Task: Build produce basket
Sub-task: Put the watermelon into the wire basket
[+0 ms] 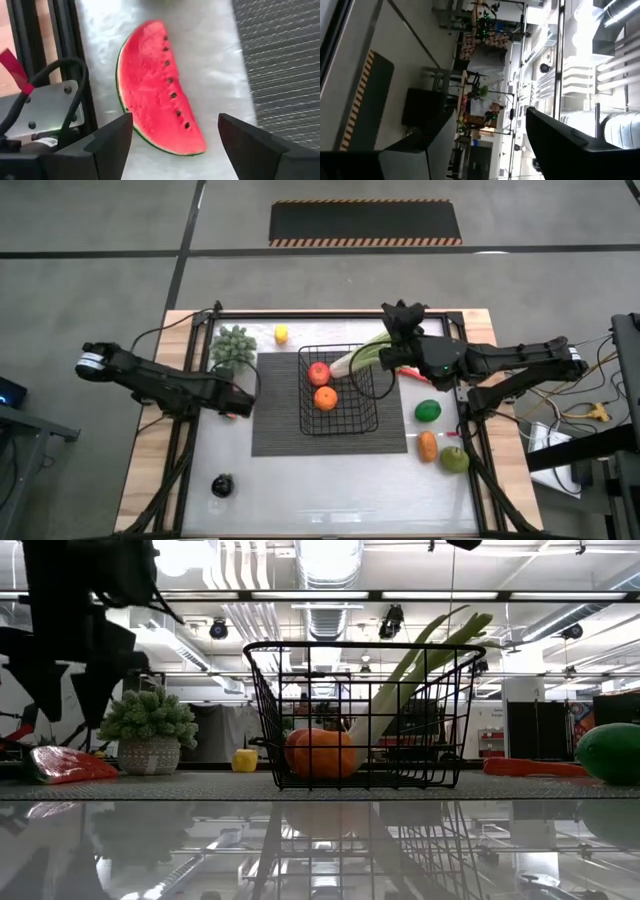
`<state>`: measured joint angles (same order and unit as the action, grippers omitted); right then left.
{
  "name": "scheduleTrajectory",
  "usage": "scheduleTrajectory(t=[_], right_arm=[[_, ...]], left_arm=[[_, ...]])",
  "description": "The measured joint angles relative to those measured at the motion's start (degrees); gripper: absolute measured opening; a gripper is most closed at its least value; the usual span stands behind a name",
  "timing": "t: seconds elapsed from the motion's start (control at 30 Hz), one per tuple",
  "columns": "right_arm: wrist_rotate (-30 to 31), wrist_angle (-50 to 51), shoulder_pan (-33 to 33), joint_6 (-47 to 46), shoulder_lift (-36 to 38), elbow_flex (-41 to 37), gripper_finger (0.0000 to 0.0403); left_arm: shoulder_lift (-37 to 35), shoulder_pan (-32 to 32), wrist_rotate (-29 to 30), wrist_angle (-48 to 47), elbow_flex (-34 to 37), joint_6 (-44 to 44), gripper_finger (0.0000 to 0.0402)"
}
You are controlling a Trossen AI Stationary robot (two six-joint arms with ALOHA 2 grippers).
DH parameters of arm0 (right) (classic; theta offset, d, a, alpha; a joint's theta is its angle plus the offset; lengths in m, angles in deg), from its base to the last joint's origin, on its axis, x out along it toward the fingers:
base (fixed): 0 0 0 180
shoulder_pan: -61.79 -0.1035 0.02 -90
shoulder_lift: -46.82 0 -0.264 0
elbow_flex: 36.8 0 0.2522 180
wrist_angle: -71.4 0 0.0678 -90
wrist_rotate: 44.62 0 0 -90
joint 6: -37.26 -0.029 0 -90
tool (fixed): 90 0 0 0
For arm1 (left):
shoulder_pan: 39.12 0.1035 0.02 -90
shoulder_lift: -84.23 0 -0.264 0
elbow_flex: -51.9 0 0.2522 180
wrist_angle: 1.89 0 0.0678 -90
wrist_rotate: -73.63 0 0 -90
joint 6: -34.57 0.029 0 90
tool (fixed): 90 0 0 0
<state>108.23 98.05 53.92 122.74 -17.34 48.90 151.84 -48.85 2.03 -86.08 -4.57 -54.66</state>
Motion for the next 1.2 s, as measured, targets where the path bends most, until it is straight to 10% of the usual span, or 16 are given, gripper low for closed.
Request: scheduleTrajectory(t=[1.2], right_arm=[[-1.22, 0.22, -6.15, -3.47, -1.2, -0.13, 0.0226]], left_arm=[[12.03, 3.36, -0.49, 6.15, 3.17, -0.87, 0.0247]])
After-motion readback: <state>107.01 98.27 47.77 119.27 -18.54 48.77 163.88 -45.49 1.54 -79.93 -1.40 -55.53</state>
